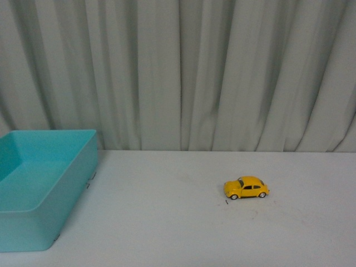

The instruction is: Wind up and store yellow beetle toy

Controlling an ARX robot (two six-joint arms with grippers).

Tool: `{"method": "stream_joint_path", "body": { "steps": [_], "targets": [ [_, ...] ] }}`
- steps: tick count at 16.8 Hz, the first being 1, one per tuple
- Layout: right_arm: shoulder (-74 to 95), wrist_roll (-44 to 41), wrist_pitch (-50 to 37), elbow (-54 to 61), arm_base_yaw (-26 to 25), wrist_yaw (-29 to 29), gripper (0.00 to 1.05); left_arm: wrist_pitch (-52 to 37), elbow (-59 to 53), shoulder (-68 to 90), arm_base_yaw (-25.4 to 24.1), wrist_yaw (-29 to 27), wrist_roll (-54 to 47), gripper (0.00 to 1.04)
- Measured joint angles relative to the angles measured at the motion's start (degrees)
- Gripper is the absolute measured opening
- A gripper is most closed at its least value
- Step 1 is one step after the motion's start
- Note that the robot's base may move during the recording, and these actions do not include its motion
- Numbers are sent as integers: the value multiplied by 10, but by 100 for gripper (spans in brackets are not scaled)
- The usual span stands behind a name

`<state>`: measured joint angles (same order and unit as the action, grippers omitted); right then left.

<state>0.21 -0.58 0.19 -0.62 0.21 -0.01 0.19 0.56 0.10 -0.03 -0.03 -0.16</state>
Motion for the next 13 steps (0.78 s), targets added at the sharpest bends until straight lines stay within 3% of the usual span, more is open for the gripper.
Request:
{"method": "stream_joint_path", "body": {
  "steps": [13],
  "targets": [
    [0,0,0,0,0,0,98,0,0,0,0,0,0,98]
  ]
}}
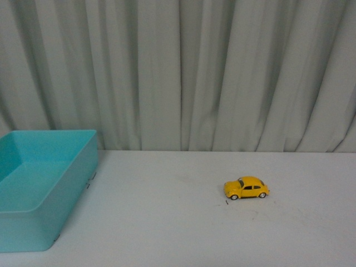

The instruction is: Wind up and store yellow beetle toy

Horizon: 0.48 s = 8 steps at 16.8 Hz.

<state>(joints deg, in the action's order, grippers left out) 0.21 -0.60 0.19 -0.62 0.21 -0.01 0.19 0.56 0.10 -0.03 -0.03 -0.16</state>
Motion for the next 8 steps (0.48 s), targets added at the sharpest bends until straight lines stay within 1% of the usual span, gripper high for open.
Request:
{"method": "stream_joint_path", "body": {
  "steps": [8],
  "targets": [
    [0,0,0,0,0,0,98,0,0,0,0,0,0,98]
  ]
}}
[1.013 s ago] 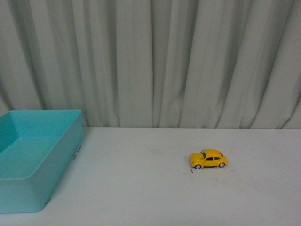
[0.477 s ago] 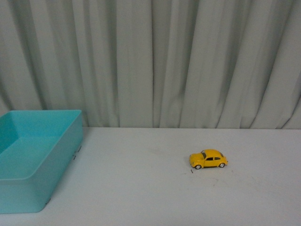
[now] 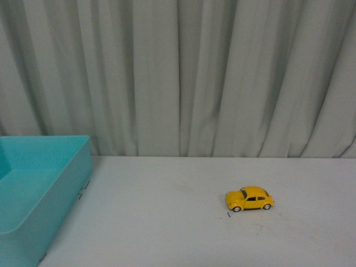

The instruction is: Wind up and store yellow beetle toy

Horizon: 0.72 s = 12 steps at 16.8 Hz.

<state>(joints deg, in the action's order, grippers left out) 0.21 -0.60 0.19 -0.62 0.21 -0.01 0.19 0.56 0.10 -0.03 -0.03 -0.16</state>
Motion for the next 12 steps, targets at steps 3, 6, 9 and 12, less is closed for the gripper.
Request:
{"method": "stream_joint_path", "body": {
  "steps": [3,6,9,12],
  "targets": [
    [0,0,0,0,0,0,98,0,0,0,0,0,0,98],
    [0,0,0,0,0,0,98,0,0,0,0,0,0,98],
    [0,0,0,0,0,0,98,0,0,0,0,0,0,98],
    [0,0,1,0,0,0,98,1,0,0,0,0,0,98]
  ]
}}
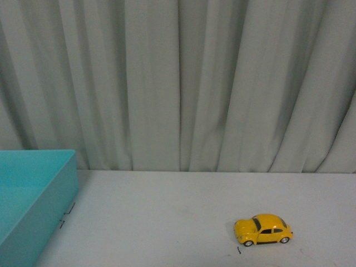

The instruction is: Wind up and store yellow beetle toy

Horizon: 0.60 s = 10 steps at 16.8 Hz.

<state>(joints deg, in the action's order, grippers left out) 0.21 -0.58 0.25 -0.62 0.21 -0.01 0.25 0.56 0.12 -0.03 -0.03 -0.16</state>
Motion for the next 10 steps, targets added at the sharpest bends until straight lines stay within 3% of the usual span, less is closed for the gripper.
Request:
{"method": "stream_joint_path", "body": {
  "steps": [10],
  "targets": [
    [0,0,0,0,0,0,98,-1,0,0,0,0,0,98]
  ]
}}
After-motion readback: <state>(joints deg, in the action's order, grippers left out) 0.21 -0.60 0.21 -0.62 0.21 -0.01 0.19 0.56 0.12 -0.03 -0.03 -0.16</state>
